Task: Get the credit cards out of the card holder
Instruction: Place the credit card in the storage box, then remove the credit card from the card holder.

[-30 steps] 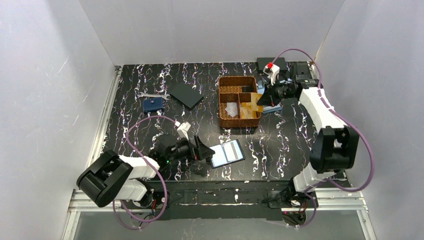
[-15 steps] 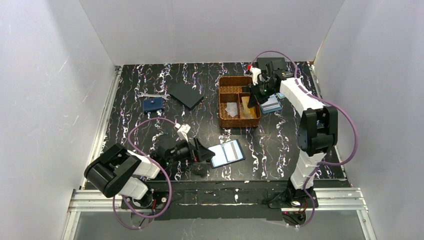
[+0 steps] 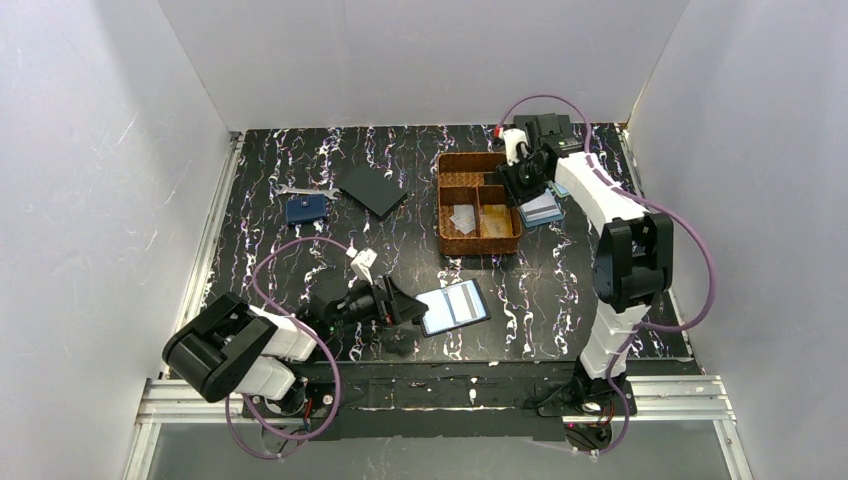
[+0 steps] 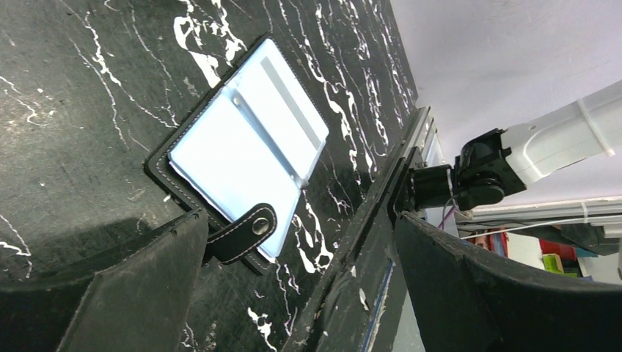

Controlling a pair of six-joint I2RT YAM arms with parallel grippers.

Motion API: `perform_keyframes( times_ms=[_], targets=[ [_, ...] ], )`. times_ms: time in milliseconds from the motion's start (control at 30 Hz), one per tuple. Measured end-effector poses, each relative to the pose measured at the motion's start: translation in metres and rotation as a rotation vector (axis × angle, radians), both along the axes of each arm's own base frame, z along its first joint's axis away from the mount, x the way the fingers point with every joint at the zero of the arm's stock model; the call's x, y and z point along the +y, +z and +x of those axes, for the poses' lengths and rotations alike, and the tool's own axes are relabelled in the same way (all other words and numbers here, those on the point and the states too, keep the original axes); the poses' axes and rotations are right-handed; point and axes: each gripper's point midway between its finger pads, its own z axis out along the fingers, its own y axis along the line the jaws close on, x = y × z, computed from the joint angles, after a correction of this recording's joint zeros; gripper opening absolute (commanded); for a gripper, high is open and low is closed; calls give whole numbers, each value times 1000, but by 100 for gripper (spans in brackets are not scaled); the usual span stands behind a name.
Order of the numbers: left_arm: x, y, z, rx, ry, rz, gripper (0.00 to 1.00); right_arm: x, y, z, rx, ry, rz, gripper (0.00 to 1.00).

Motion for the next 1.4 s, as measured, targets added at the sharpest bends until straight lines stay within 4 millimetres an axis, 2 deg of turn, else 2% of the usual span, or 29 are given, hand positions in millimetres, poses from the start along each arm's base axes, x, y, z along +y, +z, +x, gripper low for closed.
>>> perform_keyframes(
  times_ms=[167,233,333,433,567,633,733,1000,1400],
  targets=[
    [-1,12,-2,22,13,-48,98,-9,44,-3,-124,-7,-2,52],
    [-1,14,-2,50,22,-66,98,-4,63,-18,-169,45,51,56],
    [-2,17,-3,115,34,-99,98,7,79,-54,-202,154,141,64],
    [-3,18,-7,182,33,-128,98,13,74,-95,-208,252,207,71],
    [-6,22,-12,237,19,-156,98,15,55,-142,-199,333,277,70],
    [-7,26,-14,244,13,-169,98,16,47,-161,-206,358,318,70],
    [-12,36,-21,230,-6,-188,98,17,40,-177,-231,369,373,70],
    [-30,52,-38,181,-46,-134,98,21,38,-182,-292,331,518,72],
    [-27,47,-40,121,9,57,98,21,35,-173,-279,288,573,72]
  ],
)
